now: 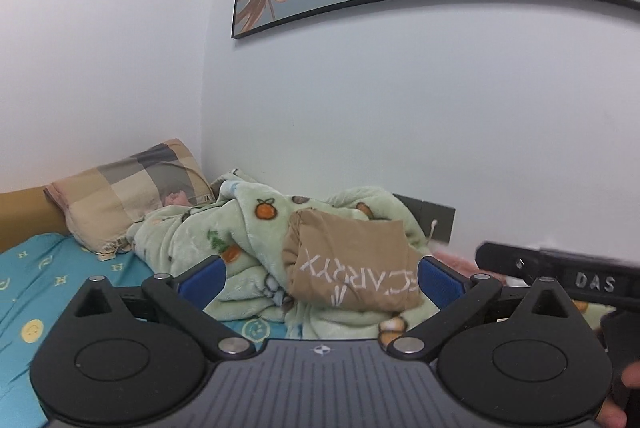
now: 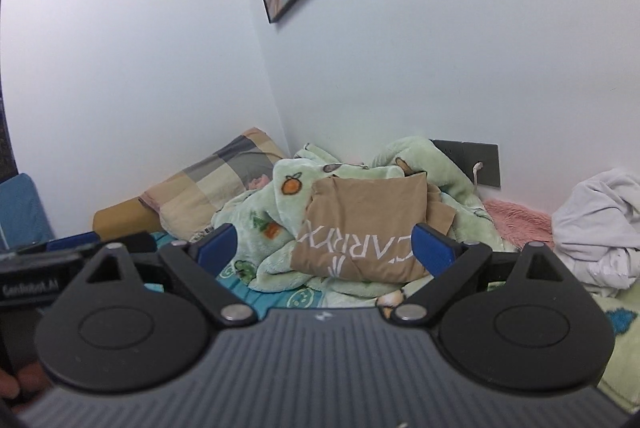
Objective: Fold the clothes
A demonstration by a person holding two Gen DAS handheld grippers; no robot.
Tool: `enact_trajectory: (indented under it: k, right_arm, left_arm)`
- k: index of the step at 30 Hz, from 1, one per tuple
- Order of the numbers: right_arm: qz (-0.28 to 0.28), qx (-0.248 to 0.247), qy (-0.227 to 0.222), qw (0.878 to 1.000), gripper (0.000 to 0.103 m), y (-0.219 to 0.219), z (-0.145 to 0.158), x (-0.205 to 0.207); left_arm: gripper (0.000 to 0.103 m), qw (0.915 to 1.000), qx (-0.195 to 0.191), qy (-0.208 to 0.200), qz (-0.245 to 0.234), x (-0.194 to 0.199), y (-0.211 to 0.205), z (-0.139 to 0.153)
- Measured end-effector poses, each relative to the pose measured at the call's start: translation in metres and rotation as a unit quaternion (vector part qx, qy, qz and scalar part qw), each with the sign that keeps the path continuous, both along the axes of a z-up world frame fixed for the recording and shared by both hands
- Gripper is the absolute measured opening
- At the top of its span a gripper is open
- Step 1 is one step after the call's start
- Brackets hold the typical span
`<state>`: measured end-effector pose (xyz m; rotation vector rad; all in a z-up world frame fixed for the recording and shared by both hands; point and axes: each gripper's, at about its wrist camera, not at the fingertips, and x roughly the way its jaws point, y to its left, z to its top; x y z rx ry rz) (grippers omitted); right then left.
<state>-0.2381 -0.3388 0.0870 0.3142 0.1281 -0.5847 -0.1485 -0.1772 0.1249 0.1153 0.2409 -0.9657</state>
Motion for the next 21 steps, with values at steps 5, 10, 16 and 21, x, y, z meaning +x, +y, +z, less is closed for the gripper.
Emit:
enact_trajectory:
  k: [5, 10, 16, 21]
  right_arm:
    - [-0.005, -0.024, -0.011, 1.0, 0.095, 0.02, -0.014, 0.001]
    - [0.001, -0.047, 0.0, 0.999, 0.095, 0.022, -0.043, 0.018]
    - [-0.004, -0.04, 0.025, 0.999, 0.095, 0.009, -0.065, 0.039]
    - [-0.012, -0.028, 0.04, 0.999, 0.095, 0.002, -0.076, 0.048]
  left_arm:
    - [0.103, 0.9999, -0.006, -0.003, 0.015, -0.002, 0.014, -0.02]
    - [0.103, 0.999, -0.01, 0.023, 0.037, 0.021, 0.012, -0.044]
    - [0.103, 0.9983, -0.005, 0.026, 0.051, 0.035, 0.006, -0.064]
    - [0.103, 0.9985, -0.003, 0.029, 0.047, 0.041, 0.001, -0.073]
